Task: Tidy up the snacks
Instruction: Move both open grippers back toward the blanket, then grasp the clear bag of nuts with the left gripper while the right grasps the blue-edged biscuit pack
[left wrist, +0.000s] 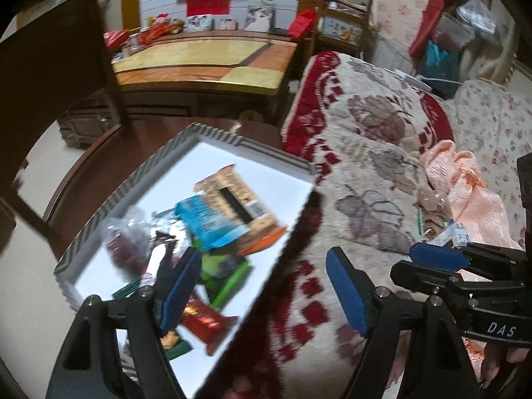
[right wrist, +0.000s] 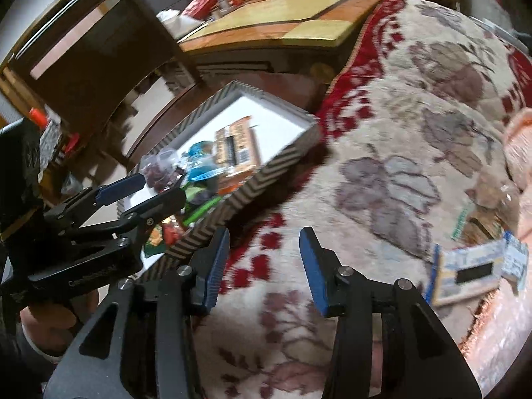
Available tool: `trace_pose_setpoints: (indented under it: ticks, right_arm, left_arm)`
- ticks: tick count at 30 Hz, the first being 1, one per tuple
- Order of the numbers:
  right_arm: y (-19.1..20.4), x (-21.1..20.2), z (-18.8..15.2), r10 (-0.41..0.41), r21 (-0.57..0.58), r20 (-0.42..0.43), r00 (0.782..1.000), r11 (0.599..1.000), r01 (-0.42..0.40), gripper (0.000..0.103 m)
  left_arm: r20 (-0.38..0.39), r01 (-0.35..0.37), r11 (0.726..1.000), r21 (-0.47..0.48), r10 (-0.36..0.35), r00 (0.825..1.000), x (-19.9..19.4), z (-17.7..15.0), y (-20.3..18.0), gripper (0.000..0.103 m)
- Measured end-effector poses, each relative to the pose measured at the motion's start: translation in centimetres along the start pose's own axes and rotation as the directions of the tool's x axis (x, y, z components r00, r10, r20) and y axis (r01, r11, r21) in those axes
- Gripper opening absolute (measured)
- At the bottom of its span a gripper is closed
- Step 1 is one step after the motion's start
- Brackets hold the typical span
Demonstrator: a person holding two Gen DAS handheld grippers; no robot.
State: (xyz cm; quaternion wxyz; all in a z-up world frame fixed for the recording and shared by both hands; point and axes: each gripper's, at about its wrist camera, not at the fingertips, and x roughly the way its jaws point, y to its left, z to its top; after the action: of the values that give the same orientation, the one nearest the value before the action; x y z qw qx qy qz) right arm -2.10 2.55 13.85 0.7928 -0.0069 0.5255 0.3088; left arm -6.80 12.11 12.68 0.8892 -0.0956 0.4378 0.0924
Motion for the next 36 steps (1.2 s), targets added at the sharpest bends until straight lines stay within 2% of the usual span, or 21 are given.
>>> trace_pose_setpoints:
  ticks: [11,21,36]
  right_arm:
    - [-6.9,-3.5,-2.2,-0.082,0.131,0.035,0.996,0.988,0.077,0.043]
    - [-13.0,-6.5,-3.7,-0.181,0.241,0.062,0.981,0.957,0.161,0.043]
    - [-19.3,-8.3,-5.4,-0.244,0.347,0.05,0.969,0.914,0.212,0.043]
  left_arm:
    - [-0.029,0.08,0.994,0.075,-0.078,0.997,1.4,1.1,-5.7,0.08]
    - [-0.077,0.137,0.981,0.138,-0.128,0.989,3.2,1.5,-10.5,0.082]
    - [-0.174,0.211,0.961,0.177,-0.181,0.968,6.8,2.8,-15.9,0.083]
